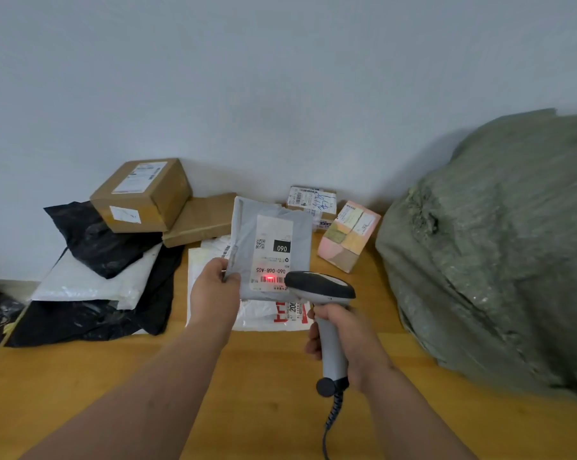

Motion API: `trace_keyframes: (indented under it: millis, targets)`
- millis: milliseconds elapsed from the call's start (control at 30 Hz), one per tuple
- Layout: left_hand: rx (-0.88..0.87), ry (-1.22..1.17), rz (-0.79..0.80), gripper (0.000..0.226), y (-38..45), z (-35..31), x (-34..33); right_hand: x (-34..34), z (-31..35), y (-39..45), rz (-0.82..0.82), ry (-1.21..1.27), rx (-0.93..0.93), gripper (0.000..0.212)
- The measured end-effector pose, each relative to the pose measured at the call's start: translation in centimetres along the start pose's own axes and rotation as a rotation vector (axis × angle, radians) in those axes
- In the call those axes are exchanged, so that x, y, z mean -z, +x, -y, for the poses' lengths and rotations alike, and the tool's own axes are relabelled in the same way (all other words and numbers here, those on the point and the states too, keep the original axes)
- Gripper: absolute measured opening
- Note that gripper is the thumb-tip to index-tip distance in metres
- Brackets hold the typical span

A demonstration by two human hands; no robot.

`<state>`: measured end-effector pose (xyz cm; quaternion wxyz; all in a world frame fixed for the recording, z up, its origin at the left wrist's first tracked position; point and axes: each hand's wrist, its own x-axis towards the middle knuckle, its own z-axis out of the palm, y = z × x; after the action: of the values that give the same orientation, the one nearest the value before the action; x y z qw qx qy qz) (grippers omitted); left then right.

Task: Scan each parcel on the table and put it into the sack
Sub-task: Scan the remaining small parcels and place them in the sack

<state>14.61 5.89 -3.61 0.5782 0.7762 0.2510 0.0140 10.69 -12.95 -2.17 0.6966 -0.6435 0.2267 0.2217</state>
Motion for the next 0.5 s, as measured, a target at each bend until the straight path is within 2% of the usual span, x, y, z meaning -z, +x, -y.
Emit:
trace_keyframes:
  millis: [500]
  targets:
    - [-0.085, 0.015, 0.01, 0.016, -3.3, -0.5, 1.9, -0.9, -0.9, -4.4, -0.051, 0.025, 0.046, 0.024]
